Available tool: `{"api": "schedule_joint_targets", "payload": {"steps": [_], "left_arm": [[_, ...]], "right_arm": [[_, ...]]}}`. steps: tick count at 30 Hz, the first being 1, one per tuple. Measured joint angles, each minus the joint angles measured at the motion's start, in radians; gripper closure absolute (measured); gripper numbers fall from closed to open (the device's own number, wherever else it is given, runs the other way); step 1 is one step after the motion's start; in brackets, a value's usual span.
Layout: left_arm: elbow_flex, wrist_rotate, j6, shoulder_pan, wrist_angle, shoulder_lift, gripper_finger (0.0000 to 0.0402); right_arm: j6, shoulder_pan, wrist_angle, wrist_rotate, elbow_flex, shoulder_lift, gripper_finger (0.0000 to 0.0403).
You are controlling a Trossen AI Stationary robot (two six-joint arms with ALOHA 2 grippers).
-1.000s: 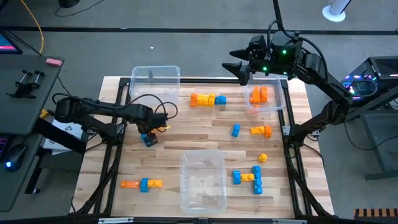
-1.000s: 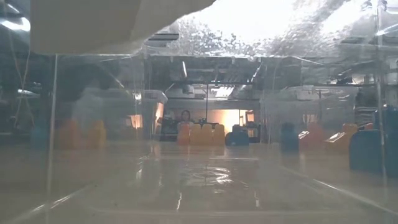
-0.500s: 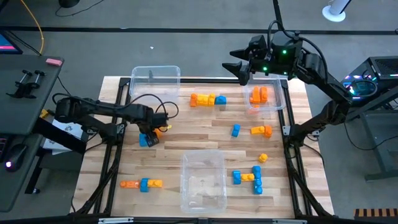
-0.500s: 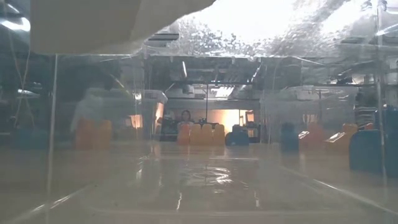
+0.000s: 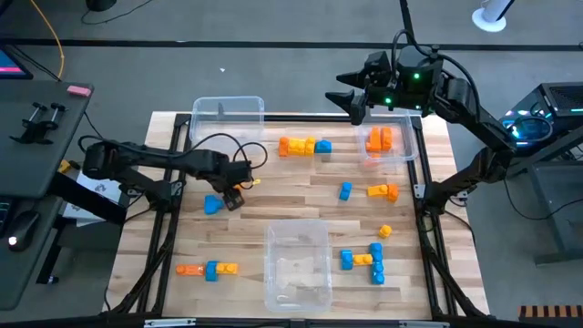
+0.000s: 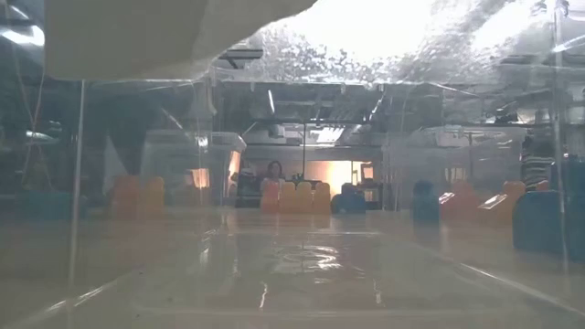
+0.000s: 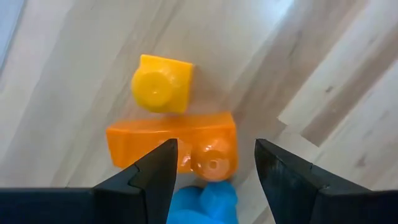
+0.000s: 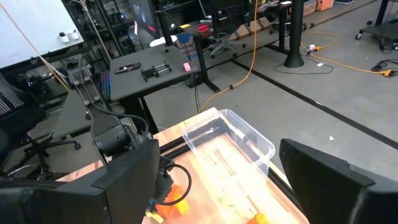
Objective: Sort blocks
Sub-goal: Put the orange game piece into the top right transparent bin
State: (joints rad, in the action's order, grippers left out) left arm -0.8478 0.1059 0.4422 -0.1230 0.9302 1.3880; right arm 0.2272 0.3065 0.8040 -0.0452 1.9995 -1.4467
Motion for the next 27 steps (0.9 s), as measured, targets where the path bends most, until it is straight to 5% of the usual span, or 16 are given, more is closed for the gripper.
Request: {"api": "schedule_joint_targets", "payload": {"steps": [15, 23, 27], "left_arm": [[-0.003, 0.017, 0.055, 0.000, 0.004, 0.117, 0.0206], [0.000, -0.022, 0.054, 0.000, 0.064, 0.068, 0.0331], [0.000, -0.031, 0.058, 0.000, 0.116, -0.015, 0.0335]], "right_arm": [[0.000, 0.000, 0.001, 0.000, 0.000, 0.000, 0.0073], [0.000, 0.000, 0.001, 0.000, 0.000, 0.000, 0.0073], [0.000, 0.000, 0.001, 0.000, 0.000, 0.000, 0.0073]]}}
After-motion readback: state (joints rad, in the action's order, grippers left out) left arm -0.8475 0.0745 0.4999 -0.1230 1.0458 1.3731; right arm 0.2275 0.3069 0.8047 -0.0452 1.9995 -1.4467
